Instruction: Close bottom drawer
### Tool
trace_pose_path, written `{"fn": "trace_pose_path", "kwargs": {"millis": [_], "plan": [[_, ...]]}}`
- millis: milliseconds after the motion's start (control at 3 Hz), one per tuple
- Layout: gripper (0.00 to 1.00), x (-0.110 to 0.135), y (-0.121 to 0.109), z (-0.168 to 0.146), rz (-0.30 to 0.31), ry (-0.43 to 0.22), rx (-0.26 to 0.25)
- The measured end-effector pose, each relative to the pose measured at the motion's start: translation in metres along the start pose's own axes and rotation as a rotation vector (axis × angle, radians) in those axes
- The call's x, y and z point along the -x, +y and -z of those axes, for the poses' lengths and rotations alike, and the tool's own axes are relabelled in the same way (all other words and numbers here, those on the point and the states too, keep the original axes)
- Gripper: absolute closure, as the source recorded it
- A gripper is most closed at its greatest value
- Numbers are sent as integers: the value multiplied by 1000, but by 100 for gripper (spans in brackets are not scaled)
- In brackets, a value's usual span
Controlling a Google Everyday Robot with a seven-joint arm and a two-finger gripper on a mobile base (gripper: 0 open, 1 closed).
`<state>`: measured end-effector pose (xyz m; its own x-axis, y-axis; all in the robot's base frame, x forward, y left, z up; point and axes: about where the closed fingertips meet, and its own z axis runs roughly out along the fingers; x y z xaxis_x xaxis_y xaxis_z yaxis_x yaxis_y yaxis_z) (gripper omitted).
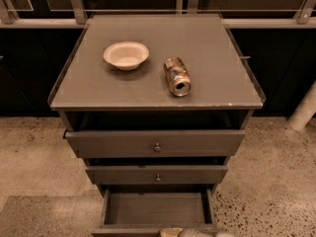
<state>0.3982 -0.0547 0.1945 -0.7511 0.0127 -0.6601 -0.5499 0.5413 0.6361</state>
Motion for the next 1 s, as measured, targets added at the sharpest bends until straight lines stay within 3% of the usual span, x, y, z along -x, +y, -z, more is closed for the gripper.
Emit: {"fn": "trace_pose_path", "kwargs": {"millis": [333, 1000], "plan": [[100, 22, -13, -6, 30, -49, -39], [100, 17, -12, -5, 17, -46, -47]]}}
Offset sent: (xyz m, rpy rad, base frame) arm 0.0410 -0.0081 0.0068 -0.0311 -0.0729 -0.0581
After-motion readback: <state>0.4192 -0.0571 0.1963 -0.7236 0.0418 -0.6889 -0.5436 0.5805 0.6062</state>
